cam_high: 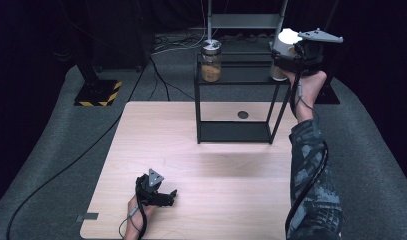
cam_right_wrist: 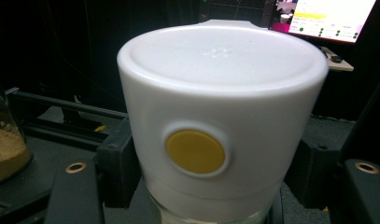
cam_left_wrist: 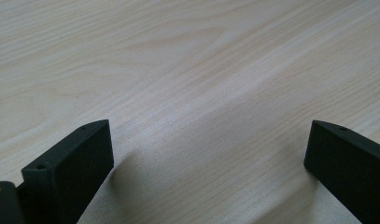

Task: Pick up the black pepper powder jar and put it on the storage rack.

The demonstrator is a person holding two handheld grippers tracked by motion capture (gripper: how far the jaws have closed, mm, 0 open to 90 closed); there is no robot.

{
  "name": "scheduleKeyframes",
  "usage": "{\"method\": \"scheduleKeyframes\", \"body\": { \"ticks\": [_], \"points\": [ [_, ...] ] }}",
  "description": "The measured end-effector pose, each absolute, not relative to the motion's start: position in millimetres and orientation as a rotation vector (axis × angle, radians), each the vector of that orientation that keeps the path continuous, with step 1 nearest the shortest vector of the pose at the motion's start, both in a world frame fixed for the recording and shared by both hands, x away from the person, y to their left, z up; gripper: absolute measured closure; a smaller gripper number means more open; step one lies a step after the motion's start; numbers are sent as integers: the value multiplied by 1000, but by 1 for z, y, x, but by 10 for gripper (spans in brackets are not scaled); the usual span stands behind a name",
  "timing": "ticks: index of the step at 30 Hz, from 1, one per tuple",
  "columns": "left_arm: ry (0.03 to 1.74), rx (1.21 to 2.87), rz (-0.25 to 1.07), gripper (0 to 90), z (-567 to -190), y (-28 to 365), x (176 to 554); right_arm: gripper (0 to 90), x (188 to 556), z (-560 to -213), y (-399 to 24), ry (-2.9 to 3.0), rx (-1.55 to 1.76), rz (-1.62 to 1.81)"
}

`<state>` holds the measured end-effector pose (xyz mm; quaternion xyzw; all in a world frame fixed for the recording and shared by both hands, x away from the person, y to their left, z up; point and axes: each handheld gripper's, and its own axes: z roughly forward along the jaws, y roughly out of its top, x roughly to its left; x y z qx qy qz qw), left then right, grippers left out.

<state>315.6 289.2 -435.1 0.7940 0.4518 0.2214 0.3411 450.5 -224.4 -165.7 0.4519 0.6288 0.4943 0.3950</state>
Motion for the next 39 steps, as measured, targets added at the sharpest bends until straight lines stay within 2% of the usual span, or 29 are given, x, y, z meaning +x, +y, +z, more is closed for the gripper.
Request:
{"method": "scheduleKeyframes", "body": {
  "ticks": [22,39],
  "points": [
    [1170,2069,574,10,-435,289,316,297,471,-162,-217,1625,1181,1226],
    [1166,2070,580,9,-435,289,315,298,467,-176,-228,1593,1182,1303]
  ]
}}
